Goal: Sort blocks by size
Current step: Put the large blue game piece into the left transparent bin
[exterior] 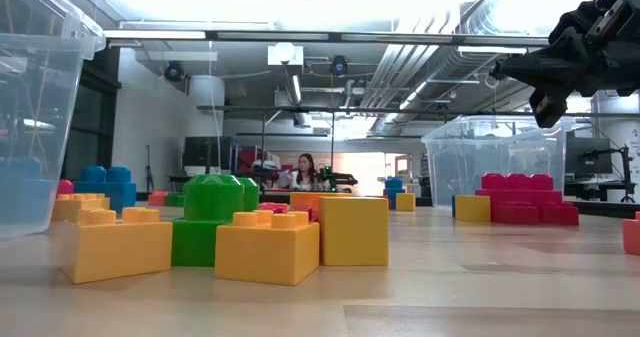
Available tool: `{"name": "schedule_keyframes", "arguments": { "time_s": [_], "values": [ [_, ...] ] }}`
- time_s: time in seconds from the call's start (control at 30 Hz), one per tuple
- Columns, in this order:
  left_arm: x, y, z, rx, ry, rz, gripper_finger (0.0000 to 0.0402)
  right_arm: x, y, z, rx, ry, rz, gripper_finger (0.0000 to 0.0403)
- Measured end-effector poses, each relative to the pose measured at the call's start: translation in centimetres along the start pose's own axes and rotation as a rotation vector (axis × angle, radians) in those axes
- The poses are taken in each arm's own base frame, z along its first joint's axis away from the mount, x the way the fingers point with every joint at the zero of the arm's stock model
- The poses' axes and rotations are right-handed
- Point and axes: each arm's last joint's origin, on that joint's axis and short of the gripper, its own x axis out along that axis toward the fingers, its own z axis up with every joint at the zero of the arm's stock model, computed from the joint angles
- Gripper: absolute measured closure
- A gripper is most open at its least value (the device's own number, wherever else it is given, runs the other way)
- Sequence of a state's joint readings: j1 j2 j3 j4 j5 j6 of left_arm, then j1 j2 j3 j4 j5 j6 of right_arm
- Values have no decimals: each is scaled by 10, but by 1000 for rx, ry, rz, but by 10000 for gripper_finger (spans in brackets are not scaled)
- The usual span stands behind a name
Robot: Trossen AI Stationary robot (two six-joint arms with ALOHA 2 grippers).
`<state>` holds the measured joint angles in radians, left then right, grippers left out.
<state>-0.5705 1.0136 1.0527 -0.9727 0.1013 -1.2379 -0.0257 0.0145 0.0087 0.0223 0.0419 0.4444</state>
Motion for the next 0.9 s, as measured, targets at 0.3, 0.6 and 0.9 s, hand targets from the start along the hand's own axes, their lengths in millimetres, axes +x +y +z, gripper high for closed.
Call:
{"name": "schedule_keyframes", "arguments": {
  "time_s": [0.3,0.6,0.9],
  "values": [
    [20,-2,2,30,157,53,170,0,0,0,0,0,0,398],
    [-10,22,38,57,-40,20,138,0,0,0,0,0,0,398],
    [7,77,99,277,59,386,156,0,0,0,0,0,0,398]
  ]
}}
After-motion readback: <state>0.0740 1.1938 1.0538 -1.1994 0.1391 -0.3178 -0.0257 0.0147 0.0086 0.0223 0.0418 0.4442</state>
